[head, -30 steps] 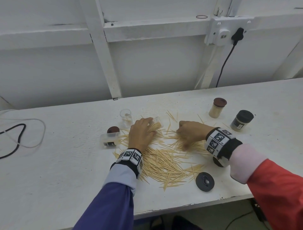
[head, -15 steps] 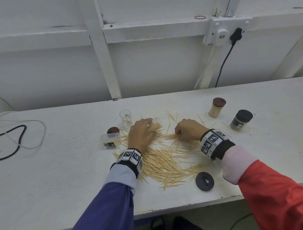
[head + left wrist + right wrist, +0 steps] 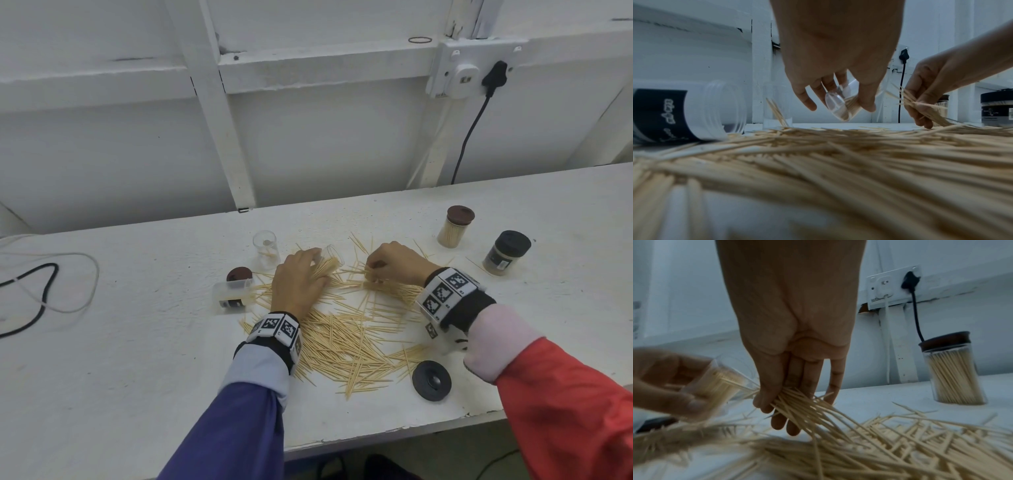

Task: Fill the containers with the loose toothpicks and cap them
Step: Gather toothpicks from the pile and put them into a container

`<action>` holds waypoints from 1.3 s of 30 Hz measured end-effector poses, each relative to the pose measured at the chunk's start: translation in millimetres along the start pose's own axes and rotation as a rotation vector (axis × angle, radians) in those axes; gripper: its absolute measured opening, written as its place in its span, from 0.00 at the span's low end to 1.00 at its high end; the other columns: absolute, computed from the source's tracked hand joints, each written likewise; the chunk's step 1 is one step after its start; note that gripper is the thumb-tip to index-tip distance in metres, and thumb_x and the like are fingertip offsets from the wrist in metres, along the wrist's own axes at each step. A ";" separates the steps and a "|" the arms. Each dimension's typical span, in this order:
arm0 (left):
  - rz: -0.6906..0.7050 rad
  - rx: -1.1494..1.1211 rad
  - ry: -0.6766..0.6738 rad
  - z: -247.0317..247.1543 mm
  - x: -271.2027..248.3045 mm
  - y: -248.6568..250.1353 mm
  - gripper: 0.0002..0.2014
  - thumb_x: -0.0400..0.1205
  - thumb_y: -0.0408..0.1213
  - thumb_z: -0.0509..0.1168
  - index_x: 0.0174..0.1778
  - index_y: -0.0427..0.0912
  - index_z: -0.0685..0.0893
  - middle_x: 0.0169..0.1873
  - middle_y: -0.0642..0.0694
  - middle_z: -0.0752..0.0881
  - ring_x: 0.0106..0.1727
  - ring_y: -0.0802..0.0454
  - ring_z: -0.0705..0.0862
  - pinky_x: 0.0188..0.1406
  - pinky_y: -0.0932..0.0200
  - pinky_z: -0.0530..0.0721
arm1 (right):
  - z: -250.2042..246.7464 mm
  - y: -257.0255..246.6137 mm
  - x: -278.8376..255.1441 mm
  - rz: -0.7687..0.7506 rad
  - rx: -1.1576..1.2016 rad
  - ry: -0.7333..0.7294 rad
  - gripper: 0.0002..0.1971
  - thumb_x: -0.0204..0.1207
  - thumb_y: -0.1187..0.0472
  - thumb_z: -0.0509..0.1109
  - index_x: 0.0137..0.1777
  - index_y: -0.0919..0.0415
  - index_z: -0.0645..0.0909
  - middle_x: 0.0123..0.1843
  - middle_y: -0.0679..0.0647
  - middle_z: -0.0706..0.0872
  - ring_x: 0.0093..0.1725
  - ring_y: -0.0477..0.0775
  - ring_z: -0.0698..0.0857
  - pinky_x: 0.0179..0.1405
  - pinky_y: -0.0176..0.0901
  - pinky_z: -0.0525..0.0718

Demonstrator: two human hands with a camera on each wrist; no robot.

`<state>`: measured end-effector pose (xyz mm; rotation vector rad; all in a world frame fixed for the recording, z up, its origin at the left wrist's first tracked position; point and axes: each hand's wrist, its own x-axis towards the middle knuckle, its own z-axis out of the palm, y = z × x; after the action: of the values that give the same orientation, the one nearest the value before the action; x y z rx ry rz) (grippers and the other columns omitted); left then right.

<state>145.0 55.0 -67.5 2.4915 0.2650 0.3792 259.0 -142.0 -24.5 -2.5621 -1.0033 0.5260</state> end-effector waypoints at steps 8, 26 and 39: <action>-0.006 -0.018 0.038 -3.8 -2.8 5.6 0.25 0.78 0.44 0.72 0.70 0.42 0.76 0.61 0.48 0.82 0.63 0.48 0.78 0.61 0.47 0.77 | -12.1 -5.3 -5.4 0.001 0.445 0.061 0.10 0.78 0.65 0.74 0.40 0.74 0.84 0.39 0.61 0.91 0.37 0.44 0.89 0.38 0.35 0.82; 0.020 -0.153 -0.040 -0.8 -3.5 4.2 0.19 0.76 0.46 0.74 0.59 0.49 0.77 0.58 0.56 0.82 0.61 0.54 0.81 0.58 0.48 0.81 | -17.9 -50.7 0.2 -0.093 1.416 0.502 0.04 0.80 0.71 0.67 0.52 0.69 0.82 0.41 0.58 0.87 0.46 0.59 0.89 0.56 0.52 0.88; 0.029 -0.239 -0.040 -0.9 -3.9 9.1 0.26 0.75 0.47 0.76 0.66 0.45 0.78 0.59 0.57 0.82 0.62 0.57 0.83 0.61 0.47 0.83 | 24.4 -69.7 5.0 -0.084 1.386 0.581 0.10 0.76 0.71 0.72 0.57 0.68 0.85 0.48 0.60 0.89 0.55 0.61 0.90 0.61 0.54 0.86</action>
<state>142.0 47.2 -62.3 2.2677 0.1571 0.3503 211.4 -85.9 -16.5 -1.2628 -0.2817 0.2433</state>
